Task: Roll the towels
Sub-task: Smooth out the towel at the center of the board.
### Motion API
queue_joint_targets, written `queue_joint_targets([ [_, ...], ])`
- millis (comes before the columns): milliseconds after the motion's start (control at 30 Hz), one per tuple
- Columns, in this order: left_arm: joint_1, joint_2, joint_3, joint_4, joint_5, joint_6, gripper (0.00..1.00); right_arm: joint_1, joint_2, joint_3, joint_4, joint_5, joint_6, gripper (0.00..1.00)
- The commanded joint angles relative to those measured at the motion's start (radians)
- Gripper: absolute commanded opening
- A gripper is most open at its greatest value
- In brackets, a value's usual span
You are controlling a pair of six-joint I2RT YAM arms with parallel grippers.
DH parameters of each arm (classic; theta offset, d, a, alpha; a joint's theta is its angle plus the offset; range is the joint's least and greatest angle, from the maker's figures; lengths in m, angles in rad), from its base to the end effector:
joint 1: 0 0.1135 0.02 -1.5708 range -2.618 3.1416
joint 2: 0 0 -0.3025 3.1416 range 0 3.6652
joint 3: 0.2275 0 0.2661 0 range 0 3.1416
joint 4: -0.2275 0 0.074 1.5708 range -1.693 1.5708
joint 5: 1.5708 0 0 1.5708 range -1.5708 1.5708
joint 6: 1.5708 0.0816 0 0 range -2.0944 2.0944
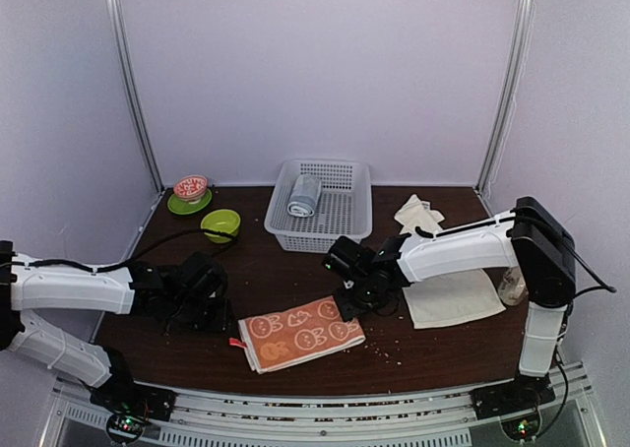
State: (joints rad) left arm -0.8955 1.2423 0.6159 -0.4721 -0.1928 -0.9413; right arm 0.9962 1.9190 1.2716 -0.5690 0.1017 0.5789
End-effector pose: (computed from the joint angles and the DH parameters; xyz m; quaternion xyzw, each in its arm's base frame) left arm 0.1608 -0.1758 0.1593 -0.0447 0.9670 -0.1282 0.2157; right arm 0.2353 0.3481 0.1438 -0.1949 0.9636 0.0894 0.1597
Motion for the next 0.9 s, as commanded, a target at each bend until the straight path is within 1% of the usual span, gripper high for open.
queue_joint_targets([
  [0,0.006,0.011,0.025,0.024,0.008,0.004,0.41,-0.039,-0.017,-0.069,0.047,-0.010,0.005,0.54],
  [200,0.006,0.022,0.026,0.027,0.007,-0.001,0.41,-0.081,-0.055,-0.158,0.096,-0.033,0.015,0.49],
  [333,0.006,0.026,0.030,0.029,0.007,-0.003,0.41,-0.115,-0.086,-0.225,0.162,-0.086,0.029,0.46],
  [400,0.006,0.026,0.033,0.027,0.007,-0.003,0.41,-0.124,-0.117,-0.253,0.195,-0.109,0.032,0.47],
  [533,0.006,0.015,0.054,0.015,0.003,0.003,0.41,-0.124,-0.199,-0.265,0.191,-0.118,0.037,0.57],
  [633,0.006,0.005,0.079,0.023,0.016,0.015,0.41,-0.107,-0.260,-0.263,0.155,-0.111,0.039,0.58],
  [767,0.006,0.024,0.135,0.077,0.086,0.056,0.41,-0.052,-0.318,-0.260,0.110,-0.091,0.042,0.53],
  [867,0.004,0.069,0.171,0.175,0.173,0.081,0.40,-0.009,-0.329,-0.269,0.112,-0.101,0.059,0.47],
])
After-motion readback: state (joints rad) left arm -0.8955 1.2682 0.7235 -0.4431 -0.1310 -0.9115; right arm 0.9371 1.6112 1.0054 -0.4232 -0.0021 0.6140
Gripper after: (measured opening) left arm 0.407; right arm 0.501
